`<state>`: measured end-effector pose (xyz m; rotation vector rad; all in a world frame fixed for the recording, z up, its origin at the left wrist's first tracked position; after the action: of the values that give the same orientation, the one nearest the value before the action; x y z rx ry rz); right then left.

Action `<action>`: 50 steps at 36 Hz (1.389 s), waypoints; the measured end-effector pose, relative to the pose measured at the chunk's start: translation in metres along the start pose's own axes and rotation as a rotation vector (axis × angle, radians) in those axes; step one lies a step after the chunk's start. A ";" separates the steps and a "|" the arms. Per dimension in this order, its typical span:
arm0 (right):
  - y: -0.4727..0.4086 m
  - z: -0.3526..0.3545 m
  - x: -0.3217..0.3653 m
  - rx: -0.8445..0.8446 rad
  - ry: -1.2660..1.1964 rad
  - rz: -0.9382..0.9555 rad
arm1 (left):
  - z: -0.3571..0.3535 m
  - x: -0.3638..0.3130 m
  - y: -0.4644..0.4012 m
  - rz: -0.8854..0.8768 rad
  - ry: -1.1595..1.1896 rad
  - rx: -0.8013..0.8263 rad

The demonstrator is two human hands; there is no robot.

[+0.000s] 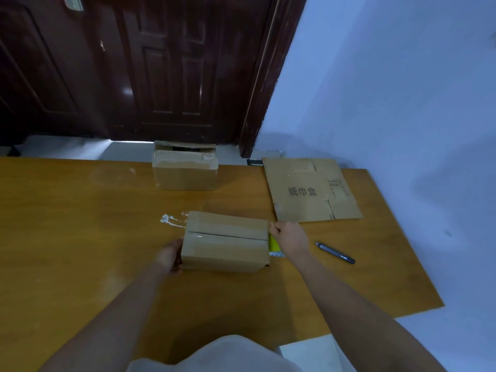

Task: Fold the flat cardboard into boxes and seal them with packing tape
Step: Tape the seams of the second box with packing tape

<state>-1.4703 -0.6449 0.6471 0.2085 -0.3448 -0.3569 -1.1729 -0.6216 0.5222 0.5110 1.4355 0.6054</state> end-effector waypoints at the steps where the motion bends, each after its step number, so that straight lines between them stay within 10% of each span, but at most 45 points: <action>1: 0.001 -0.002 -0.003 -0.001 -0.021 -0.015 | 0.001 -0.005 0.001 -0.025 -0.027 -0.001; 11: 0.033 -0.035 0.020 0.031 -0.257 -0.024 | 0.075 -0.079 -0.006 -0.293 -0.210 -0.378; 16: 0.038 -0.042 0.030 0.015 -0.309 -0.026 | 0.035 -0.110 0.021 -0.464 -0.476 -0.089; 23: 0.043 -0.046 0.031 0.095 -0.353 -0.035 | 0.028 -0.124 0.006 -0.577 -0.997 -0.105; 39: 0.041 -0.045 0.016 0.295 -0.389 -0.005 | 0.007 -0.145 0.039 -0.666 -1.186 -0.425; 50: 0.013 -0.033 0.031 0.237 -0.378 0.113 | -0.080 -0.103 0.060 -0.776 -1.218 -0.258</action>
<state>-1.4270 -0.6398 0.6296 0.3531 -0.7702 -0.2412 -1.2610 -0.6468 0.6328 0.0249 0.2917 -0.1859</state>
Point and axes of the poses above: each hand's wrist, its own y-axis away from the middle knuckle, its own z-axis out of the back of the hand, x = y × z, the point moved 8 cm from there along -y, towards the middle knuckle, and after that the axes turned 11 degrees about -z, right-handed, at the moved point
